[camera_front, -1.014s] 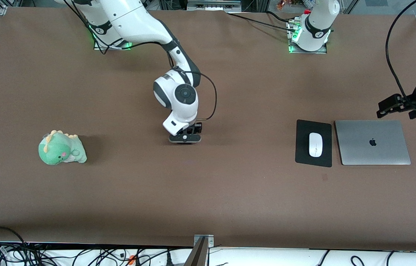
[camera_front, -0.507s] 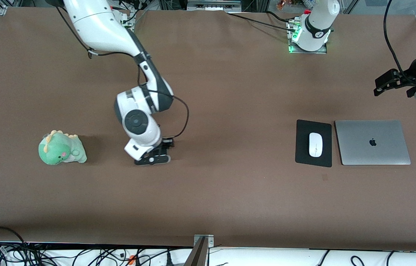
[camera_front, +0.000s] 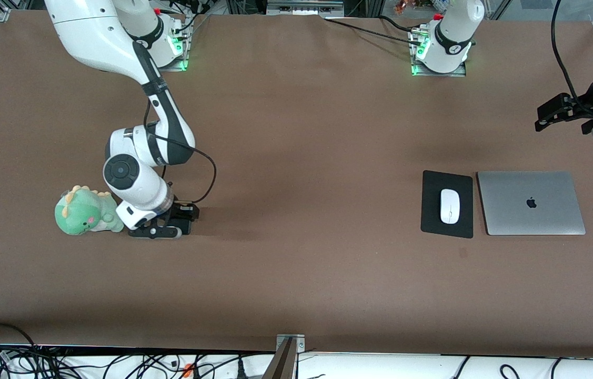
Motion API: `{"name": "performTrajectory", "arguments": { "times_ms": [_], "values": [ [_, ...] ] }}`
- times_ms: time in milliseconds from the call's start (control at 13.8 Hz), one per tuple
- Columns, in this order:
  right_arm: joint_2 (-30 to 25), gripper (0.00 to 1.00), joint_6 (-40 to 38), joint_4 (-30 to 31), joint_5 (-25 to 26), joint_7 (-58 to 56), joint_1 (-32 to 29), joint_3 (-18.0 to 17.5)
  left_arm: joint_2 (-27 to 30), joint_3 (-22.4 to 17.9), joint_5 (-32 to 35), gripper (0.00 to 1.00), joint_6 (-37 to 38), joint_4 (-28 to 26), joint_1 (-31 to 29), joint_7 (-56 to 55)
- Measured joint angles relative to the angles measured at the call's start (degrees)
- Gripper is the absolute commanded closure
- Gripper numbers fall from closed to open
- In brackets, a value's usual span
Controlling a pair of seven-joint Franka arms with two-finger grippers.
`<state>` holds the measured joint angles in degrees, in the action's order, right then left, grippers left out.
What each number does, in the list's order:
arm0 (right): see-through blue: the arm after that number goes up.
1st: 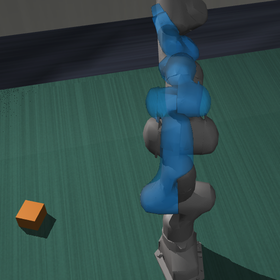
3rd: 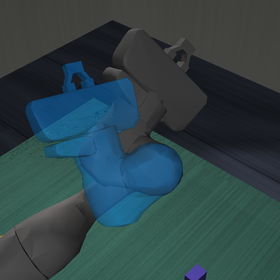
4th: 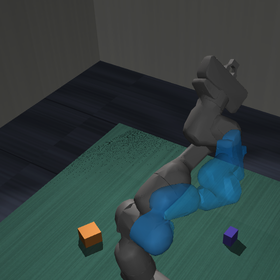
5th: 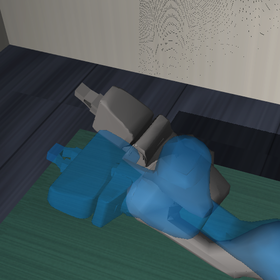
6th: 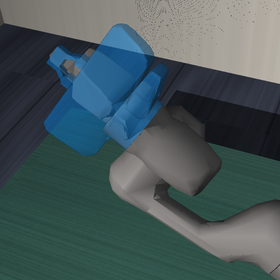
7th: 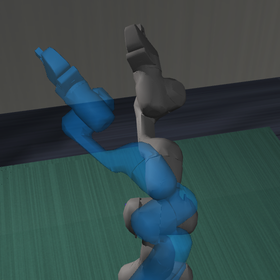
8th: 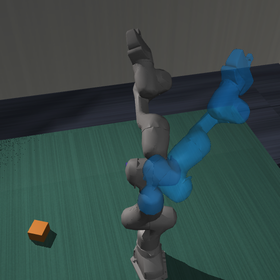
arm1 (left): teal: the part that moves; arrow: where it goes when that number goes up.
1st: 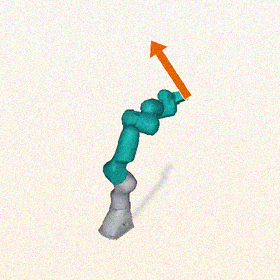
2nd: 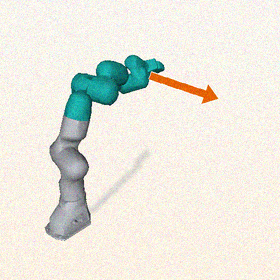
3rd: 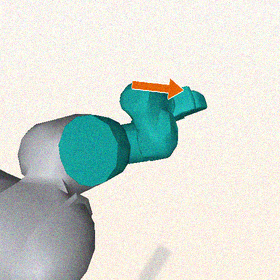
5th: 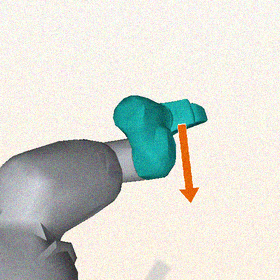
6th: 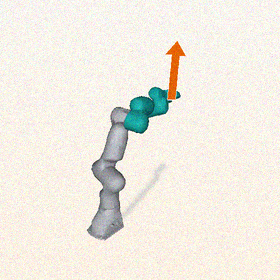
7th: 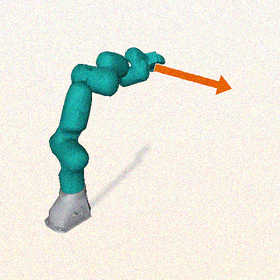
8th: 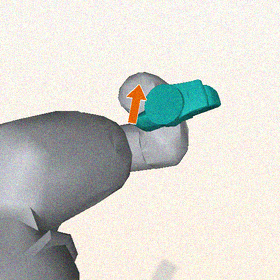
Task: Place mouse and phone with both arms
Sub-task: 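Carry the phone beside the green plush toy with the right gripper, then lower the phone onto the table and open the right gripper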
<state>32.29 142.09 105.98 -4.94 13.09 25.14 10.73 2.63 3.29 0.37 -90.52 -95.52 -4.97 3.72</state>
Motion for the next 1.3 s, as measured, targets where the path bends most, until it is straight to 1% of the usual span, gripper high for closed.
{"name": "performTrajectory", "arguments": {
  "times_ms": [217, 362, 507, 580, 652, 725, 1014, 1159, 1304],
  "values": [
    [-0.54, 0.88, 10.71, 8.10, -0.01, -3.22, -0.33, 1.07, 2.78, 0.01, -0.01, 0.00, 0.12, -0.35, 0.15, 0.13],
    [-0.55, 0.88, 13.83, 10.52, -0.21, -6.72, -1.95, 1.35, 3.29, 0.01, -0.01, 0.00, -0.10, -0.56, 0.31, 0.14],
    [-0.55, 0.86, 14.92, 11.16, -0.77, -8.54, -3.62, 1.37, 3.14, 0.00, -0.01, 0.00, -0.67, -0.85, 0.42, 0.14],
    [-0.55, 0.75, 15.70, 11.40, -1.38, -9.11, -3.92, 1.36, 2.98, -0.02, -0.01, 0.00, -0.69, -0.99, 0.42, 0.14],
    [-0.55, 0.48, 16.65, 11.78, -1.80, -9.43, -3.93, 1.32, 2.71, -0.06, -0.01, 0.00, -0.77, -1.02, 0.41, 0.14],
    [-0.55, 0.00, 17.22, 12.09, -1.94, -9.46, -3.91, 1.20, 2.28, -0.08, -0.01, 0.00, -1.20, -0.92, 0.41, 0.14],
    [-0.56, 0.00, 17.55, 12.35, -2.05, -9.54, -3.88, 0.99, -1.72, 0.47, -0.02, 0.00, -2.47, 2.54, 0.87, 0.15],
    [-0.59, 0.00, 17.42, 12.31, -2.05, -9.55, -3.88, 0.83, -2.69, 1.24, -0.03, 0.00, -2.47, 3.42, 1.03, 0.15],
    [-0.94, 0.00, 14.77, 11.04, -2.05, -9.56, -3.84, 0.40, -3.10, 1.75, -0.03, 0.00, -2.47, 3.65, 1.14, 0.15]
  ]
}}
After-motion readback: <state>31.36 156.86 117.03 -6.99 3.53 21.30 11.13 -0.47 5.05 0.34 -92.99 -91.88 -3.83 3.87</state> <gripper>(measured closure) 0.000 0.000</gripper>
